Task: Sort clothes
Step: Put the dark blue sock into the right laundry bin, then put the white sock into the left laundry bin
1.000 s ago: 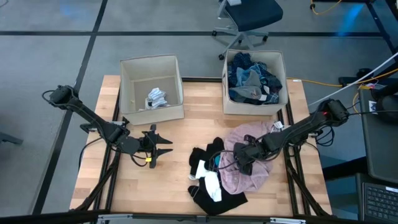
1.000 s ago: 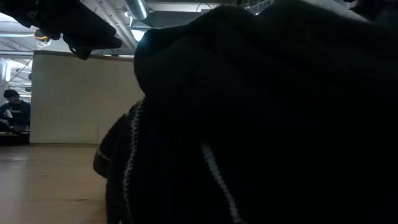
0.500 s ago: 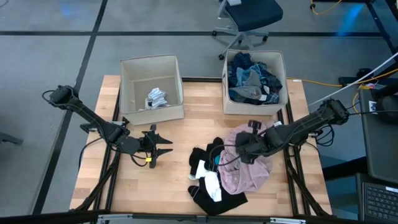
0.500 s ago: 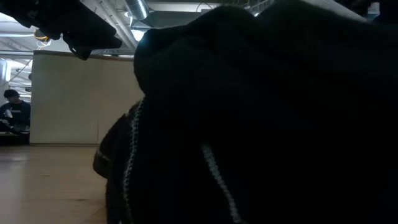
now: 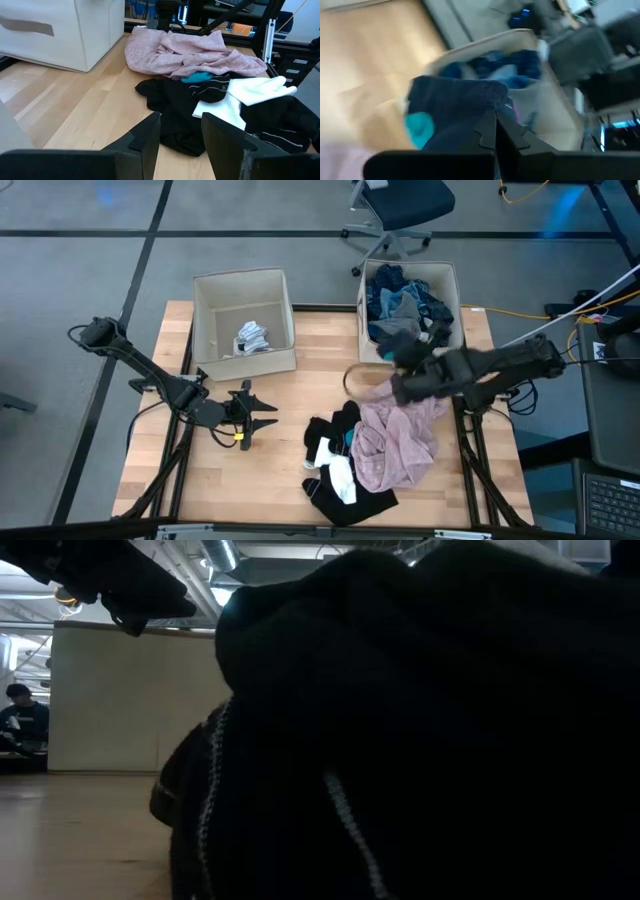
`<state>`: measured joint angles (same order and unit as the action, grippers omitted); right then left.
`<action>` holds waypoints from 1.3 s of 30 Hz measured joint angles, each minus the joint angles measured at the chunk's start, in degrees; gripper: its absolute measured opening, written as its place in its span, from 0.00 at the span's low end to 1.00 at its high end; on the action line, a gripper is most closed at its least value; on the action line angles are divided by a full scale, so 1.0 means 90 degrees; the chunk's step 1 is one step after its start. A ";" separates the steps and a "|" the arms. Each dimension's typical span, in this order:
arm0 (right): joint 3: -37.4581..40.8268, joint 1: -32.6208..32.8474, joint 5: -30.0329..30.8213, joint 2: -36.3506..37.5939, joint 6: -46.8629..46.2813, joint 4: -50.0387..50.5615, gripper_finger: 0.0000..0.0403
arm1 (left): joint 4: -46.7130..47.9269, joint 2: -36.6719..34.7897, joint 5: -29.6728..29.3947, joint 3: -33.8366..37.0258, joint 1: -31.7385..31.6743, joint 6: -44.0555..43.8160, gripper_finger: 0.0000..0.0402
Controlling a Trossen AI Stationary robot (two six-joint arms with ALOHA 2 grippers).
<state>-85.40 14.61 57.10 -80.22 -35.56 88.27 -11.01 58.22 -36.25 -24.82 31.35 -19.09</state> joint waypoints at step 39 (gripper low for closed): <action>0.1420 -0.6433 -0.1331 0.1007 0.1865 -0.3722 0.25 | -0.0036 0.0000 0.0002 0.0000 0.0000 -0.0051 0.34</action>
<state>-72.62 -43.28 45.12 -71.16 -18.78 54.77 -11.33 58.22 -36.23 -24.82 31.35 -19.55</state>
